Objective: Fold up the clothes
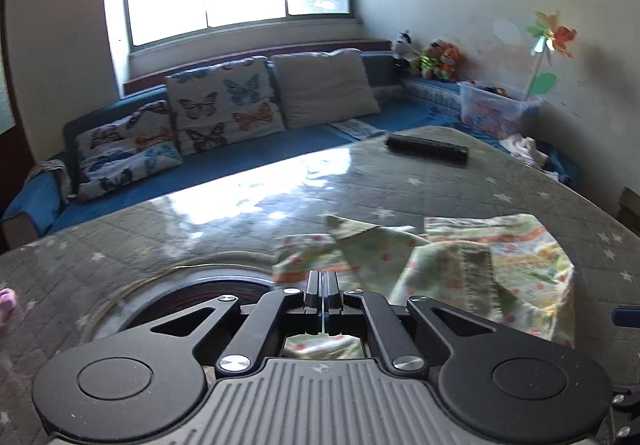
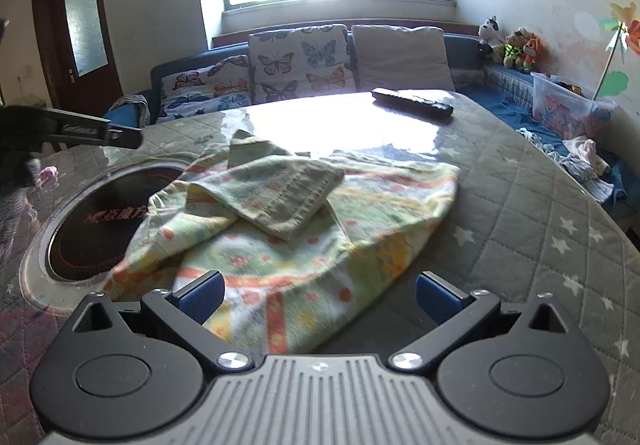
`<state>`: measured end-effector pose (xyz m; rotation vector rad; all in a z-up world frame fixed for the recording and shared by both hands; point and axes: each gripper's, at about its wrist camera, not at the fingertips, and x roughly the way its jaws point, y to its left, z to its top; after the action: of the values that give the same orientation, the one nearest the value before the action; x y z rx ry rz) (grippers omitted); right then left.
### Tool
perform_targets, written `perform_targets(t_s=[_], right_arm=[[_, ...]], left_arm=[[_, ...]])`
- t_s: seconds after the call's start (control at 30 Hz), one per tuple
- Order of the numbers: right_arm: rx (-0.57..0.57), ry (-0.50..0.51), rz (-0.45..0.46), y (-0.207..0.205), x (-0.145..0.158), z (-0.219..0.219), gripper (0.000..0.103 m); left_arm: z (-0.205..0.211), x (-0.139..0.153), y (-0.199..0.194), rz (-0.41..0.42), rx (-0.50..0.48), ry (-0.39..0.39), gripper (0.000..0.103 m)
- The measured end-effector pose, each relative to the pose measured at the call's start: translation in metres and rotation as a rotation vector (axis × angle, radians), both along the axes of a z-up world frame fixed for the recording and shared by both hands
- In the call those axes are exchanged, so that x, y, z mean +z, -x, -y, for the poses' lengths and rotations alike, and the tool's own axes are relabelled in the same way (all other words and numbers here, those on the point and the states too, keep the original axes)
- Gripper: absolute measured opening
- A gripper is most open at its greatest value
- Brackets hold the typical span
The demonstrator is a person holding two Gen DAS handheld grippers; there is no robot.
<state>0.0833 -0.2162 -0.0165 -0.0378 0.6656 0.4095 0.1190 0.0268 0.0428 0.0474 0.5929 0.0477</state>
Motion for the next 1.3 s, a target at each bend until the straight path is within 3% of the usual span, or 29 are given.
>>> perform_targets(t_s=[0.23, 0.3, 0.37, 0.47, 0.63, 0.7, 0.73, 0.8, 1.03, 1.3], right_arm=[[0.005, -0.008, 0.008, -0.006, 0.004, -0.006, 0.102], [0.005, -0.009, 0.008, -0.008, 0.004, -0.007, 0.101], [0.007, -0.011, 0.001, -0.009, 0.003, -0.007, 0.099], [0.007, -0.014, -0.005, -0.011, 0.003, -0.006, 0.099], [0.005, -0.018, -0.009, -0.015, 0.002, -0.004, 0.099], [0.004, -0.020, -0.009, -0.016, 0.002, -0.004, 0.100], [0.003, -0.022, -0.008, -0.017, 0.002, -0.004, 0.100], [0.000, -0.024, -0.005, -0.016, 0.003, -0.004, 0.103], [0.009, -0.021, 0.003, -0.010, 0.005, -0.008, 0.103], [0.068, 0.012, 0.031, -0.006, 0.010, -0.024, 0.103]], left_arm=[[0.004, -0.006, -0.003, -0.059, -0.102, 0.081, 0.005], [0.014, -0.012, -0.009, -0.079, -0.131, 0.080, 0.014], [0.022, -0.020, -0.018, -0.097, -0.150, 0.077, 0.040], [0.030, -0.031, -0.032, -0.128, -0.161, 0.075, 0.050], [0.035, -0.045, -0.048, -0.166, -0.198, 0.080, 0.048], [0.033, -0.050, -0.051, -0.182, -0.201, 0.098, 0.026], [0.032, -0.052, -0.052, -0.187, -0.203, 0.112, 0.010], [0.029, -0.052, -0.049, -0.181, -0.204, 0.131, 0.006], [0.008, -0.022, -0.014, -0.061, -0.120, 0.126, 0.003], [-0.049, 0.007, 0.054, 0.058, 0.124, 0.079, 0.003]])
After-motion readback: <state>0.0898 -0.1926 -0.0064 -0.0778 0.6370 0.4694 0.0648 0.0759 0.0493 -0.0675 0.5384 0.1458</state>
